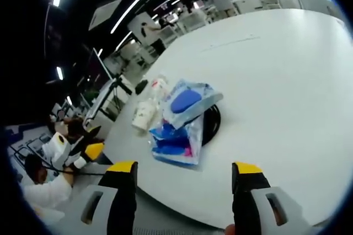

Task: Arrange the tabletop items into an orderly group along one side of the table until the central work area is clear of visible clutter.

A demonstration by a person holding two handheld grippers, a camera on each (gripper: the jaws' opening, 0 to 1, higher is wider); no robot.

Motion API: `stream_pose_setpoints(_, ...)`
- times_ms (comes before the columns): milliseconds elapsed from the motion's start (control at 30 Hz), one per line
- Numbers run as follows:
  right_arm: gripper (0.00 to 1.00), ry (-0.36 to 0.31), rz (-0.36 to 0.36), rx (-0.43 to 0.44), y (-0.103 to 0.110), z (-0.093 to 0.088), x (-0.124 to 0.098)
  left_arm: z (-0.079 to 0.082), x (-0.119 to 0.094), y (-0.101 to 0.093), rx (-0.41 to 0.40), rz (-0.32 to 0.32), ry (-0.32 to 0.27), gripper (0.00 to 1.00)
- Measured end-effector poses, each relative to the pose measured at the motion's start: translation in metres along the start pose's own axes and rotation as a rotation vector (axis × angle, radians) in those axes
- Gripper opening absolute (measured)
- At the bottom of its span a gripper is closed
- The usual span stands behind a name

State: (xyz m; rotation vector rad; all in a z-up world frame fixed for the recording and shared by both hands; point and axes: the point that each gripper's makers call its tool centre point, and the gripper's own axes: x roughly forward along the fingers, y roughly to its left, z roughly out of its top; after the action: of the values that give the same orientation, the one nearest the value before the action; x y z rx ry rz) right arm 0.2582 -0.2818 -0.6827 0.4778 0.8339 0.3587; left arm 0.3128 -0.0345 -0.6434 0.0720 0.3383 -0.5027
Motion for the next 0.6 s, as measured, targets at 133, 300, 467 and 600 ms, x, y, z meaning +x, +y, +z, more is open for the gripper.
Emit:
stream_pose_setpoints(133, 0.7, -0.006, -0.006, 0.003, 0.003, 0.0, -0.003, -0.001, 0.0, -0.001, -0.001, -0.003, 0.005, 0.85)
stream_pose_setpoints(300, 0.69, -0.024, -0.018, 0.008, 0.008, -0.004, -0.007, -0.002, 0.0, -0.001, -0.003, -0.003, 0.011, 0.84)
stream_pose_setpoints(467, 0.66, -0.092, -0.063, -0.032, 0.013, -0.005, -0.016, -0.004, 0.0, 0.0, -0.004, 0.003, 0.016, 0.83)
stream_pose_setpoints(600, 0.67, -0.154, -0.083, -0.03, 0.024, -0.01, -0.026, -0.001, -0.001, -0.002, -0.006, -0.003, 0.001, 0.82)
